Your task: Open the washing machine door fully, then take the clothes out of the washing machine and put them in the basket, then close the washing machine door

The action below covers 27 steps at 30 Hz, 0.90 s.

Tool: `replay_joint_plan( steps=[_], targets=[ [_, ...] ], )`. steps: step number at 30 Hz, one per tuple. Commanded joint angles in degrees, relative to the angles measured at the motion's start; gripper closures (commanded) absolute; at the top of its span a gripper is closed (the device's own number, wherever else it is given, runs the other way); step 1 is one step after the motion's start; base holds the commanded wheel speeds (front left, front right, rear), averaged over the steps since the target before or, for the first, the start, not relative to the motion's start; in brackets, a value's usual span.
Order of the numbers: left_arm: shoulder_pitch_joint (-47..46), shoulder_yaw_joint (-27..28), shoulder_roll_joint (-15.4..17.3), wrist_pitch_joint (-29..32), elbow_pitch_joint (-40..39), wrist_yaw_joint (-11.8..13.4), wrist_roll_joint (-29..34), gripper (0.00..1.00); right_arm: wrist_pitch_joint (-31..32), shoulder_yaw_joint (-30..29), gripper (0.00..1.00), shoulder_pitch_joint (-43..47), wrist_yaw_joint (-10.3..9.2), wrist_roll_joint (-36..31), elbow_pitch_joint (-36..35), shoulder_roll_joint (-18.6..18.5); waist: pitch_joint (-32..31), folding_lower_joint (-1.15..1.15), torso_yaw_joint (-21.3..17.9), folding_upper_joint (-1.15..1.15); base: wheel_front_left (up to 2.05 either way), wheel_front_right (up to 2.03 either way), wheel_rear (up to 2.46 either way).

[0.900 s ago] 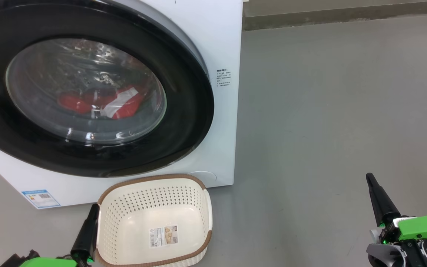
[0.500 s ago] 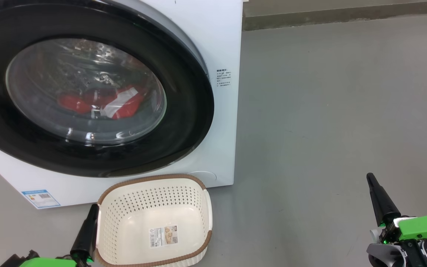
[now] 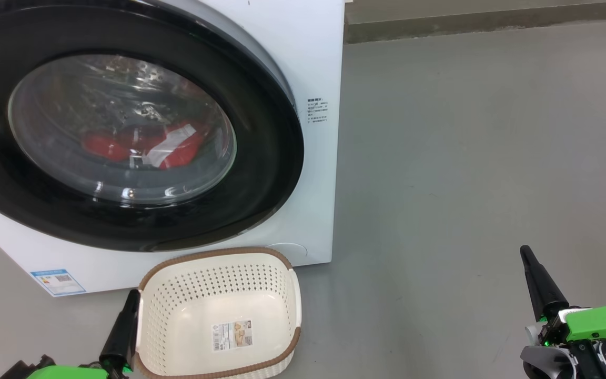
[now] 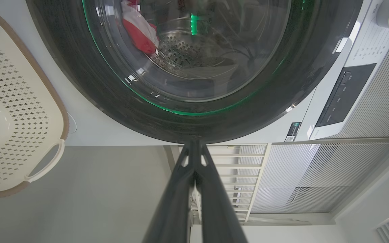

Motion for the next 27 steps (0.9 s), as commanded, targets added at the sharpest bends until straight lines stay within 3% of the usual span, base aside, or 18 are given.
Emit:
replay_joint_plan(
  steps=[1, 8, 9, 19, 27],
  targets=[
    [-2.3, 2.0, 0.7, 0.6, -1.2, -0.4, 0.6, 1.00, 0.3, 1.0, 1.00, -2.3, 0.68, -0.3, -1.6, -0.4, 0.0, 0.00, 0.0, 0.00, 0.00, 0.00, 0.00],
    [-2.3, 2.1, 0.6, 0.6, -1.2, -0.4, 0.7, 1.00, 0.4, 0.9, 1.00, -2.4, 0.68, -0.4, -1.6, -0.3, 0.0, 0.00, 0.0, 0.00, 0.00, 0.00, 0.00],
    [0.1, 0.1, -0.1, 0.4, 0.2, 0.0, 0.0, 0.00, 0.1, -0.1, 0.00, 0.0, -0.02, 0.0, 0.2, 0.1, 0.0, 0.00, 0.0, 0.00, 0.00, 0.00, 0.00],
    [1.9, -0.4, -0.8, -0.7, 1.6, 0.0, 0.9, 0.00, -0.9, 0.7, 0.00, 2.0, -0.05, -0.4, 2.2, 1.0, -0.1, 0.13, 0.1, 0.00, 0.00, 0.00, 0.00],
    [2.4, -0.3, -0.6, -2.0, 0.5, 0.0, 4.9, 0.00, -2.3, 2.0, 0.00, 2.5, 0.00, -2.9, 1.7, 0.5, 0.0, 0.00, 0.3, 0.00, 0.00, 0.00, 0.00]
  ],
)
